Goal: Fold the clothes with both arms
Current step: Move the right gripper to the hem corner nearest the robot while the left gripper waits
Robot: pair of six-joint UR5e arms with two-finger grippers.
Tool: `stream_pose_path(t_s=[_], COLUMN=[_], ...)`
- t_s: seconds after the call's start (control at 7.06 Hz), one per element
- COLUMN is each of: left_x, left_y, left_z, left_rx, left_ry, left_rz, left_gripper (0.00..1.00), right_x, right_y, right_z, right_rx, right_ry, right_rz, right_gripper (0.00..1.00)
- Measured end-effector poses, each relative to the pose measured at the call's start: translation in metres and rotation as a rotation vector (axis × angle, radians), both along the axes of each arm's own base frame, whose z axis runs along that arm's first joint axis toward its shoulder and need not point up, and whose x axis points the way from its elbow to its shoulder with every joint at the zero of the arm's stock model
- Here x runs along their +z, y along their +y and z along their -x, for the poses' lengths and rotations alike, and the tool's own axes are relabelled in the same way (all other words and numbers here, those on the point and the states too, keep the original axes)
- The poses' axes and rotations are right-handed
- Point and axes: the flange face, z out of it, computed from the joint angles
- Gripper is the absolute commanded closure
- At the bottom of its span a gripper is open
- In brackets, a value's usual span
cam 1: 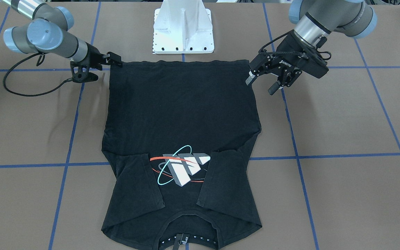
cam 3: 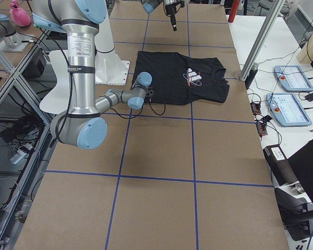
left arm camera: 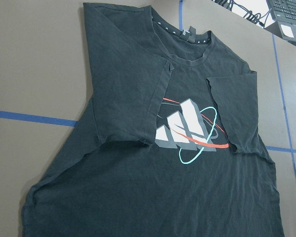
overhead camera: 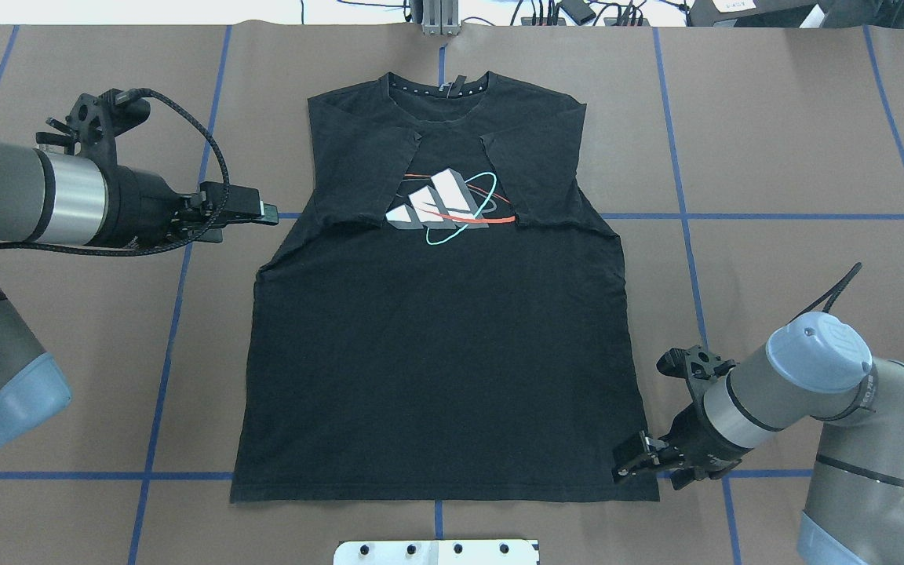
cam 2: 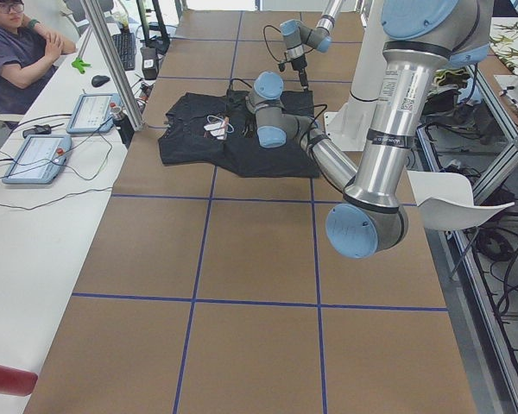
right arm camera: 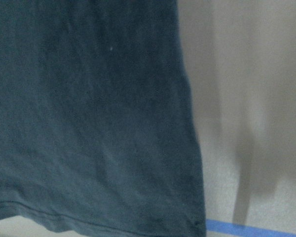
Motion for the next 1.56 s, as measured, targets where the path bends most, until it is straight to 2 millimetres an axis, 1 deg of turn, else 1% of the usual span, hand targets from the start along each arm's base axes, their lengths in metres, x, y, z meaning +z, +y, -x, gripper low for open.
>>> stream_pose_path(t_s=[0.28, 0.57, 1.27, 1.42, 1.56], left_x=[-0.0002, 0.0000, 0.0012, 0.0009, 0.0006], left_y=[0.0000, 0.0004, 0.0002, 0.0002, 0.0001], left_z=[0.0001, -0.0004, -0.0019, -0.0019, -0.0019], left_rx=[0.000, 0.001, 0.001, 0.001, 0.001], left_ry=[0.000, 0.000, -0.002, -0.002, -0.001], left_rz=[-0.002, -0.001, 0.002, 0.001, -0.001], left_gripper=[0.01, 0.01, 0.01, 0.01, 0.01], right_x=[0.0008, 0.0003, 0.0080, 0.0091, 0.0100], right_y=[0.0120, 0.0149, 0.0109, 0.0098, 0.0094], right_z=[0.0009, -0.0007, 0.0008, 0.0007, 0.0009], right_rx=[-0.015, -0.020, -0.015, -0.013, -0.012], right_ry=[0.006, 0.010, 0.031, 0.033, 0.035], right_rz=[0.008, 0.017, 0.028, 0.029, 0.030], right_gripper=[0.06, 0.21, 0.21, 0.25, 0.38])
